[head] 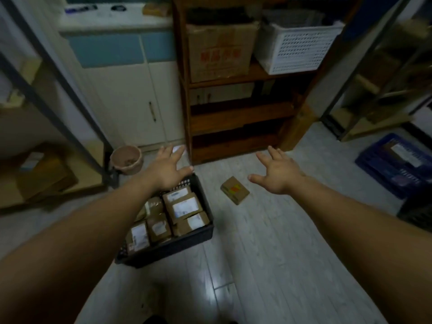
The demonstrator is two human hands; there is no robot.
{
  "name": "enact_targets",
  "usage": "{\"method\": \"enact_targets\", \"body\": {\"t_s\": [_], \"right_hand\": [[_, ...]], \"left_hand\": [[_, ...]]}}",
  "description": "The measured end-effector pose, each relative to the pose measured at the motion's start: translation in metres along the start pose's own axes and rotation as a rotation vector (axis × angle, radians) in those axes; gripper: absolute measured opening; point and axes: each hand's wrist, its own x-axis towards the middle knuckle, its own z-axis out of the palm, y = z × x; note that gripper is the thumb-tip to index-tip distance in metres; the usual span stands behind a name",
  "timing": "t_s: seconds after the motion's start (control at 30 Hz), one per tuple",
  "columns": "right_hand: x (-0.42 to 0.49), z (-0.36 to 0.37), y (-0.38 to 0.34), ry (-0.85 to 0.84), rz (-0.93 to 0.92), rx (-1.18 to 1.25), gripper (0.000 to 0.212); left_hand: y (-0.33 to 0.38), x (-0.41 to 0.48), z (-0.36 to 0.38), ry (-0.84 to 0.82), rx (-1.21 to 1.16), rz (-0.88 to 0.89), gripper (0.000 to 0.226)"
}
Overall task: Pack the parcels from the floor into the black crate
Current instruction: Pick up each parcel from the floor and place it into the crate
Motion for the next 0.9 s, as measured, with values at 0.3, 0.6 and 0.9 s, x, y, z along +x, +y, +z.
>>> {"method": "enact_targets", "body": {"t_s": [0.3, 0.6, 0.9], "right_hand": [[0.041, -0.014, 0.085, -0.008, 0.067, 0.06, 0.086], [0.18, 0.008, 0.127, -0.18, 0.056, 0.077, 0.081], [0.314, 0.066, 0.184, -0.374, 0.024, 0.099, 0.079]], "left_hand": [[0.074, 0.062, 0.016, -0.08, -0.022, 0.017, 0.076], [0.082, 0.222, 0.066, -0.182, -0.139, -0.098, 0.079], [0.085, 0.324, 0.158, -0.301, -0.241, -0.373, 0.081]]}}
